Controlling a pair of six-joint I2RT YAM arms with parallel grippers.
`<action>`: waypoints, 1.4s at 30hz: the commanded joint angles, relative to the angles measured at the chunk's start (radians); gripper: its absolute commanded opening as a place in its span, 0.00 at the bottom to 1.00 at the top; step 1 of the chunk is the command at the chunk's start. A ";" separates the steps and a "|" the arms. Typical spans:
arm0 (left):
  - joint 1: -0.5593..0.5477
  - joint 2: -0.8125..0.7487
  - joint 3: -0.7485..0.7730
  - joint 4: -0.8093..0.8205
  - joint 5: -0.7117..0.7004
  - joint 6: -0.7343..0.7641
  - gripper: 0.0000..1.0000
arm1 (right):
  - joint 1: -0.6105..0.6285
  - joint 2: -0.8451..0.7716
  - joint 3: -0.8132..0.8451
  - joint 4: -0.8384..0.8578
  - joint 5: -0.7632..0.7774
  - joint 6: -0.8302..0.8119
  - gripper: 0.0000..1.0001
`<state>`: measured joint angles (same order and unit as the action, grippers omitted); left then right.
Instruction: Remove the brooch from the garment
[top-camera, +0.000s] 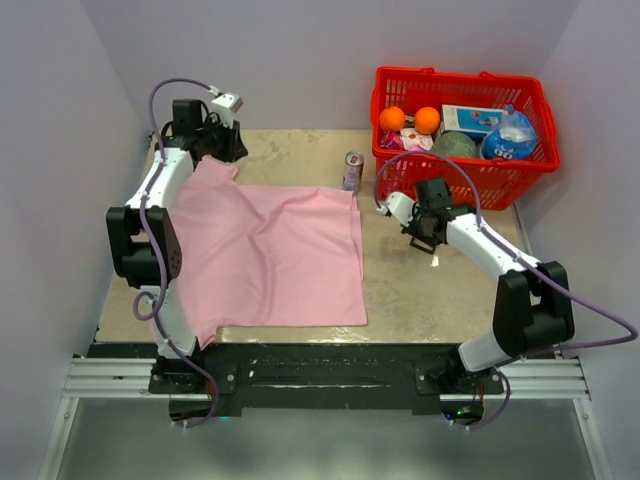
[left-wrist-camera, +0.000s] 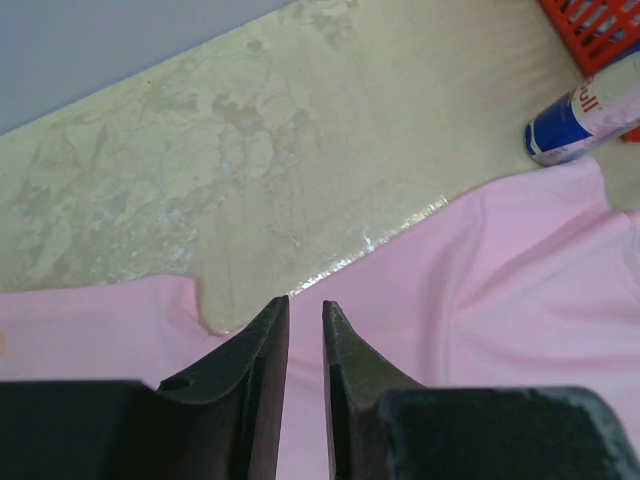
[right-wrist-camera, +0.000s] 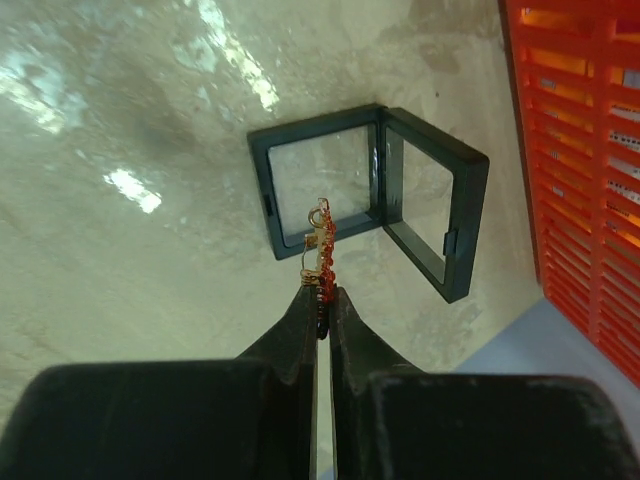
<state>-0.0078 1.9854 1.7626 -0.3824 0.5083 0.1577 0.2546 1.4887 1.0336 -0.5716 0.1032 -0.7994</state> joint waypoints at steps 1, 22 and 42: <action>0.016 -0.019 -0.025 0.016 0.053 -0.040 0.25 | -0.005 0.018 -0.021 0.117 0.127 -0.058 0.00; -0.008 -0.014 -0.035 0.010 0.088 -0.040 0.27 | -0.005 0.188 0.011 0.217 0.208 -0.119 0.00; -0.008 -0.019 -0.037 0.000 0.095 -0.027 0.28 | 0.000 0.300 0.100 0.128 0.220 -0.081 0.21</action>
<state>-0.0143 1.9854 1.7241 -0.3885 0.5770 0.1307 0.2531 1.7832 1.0874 -0.3977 0.3313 -0.9104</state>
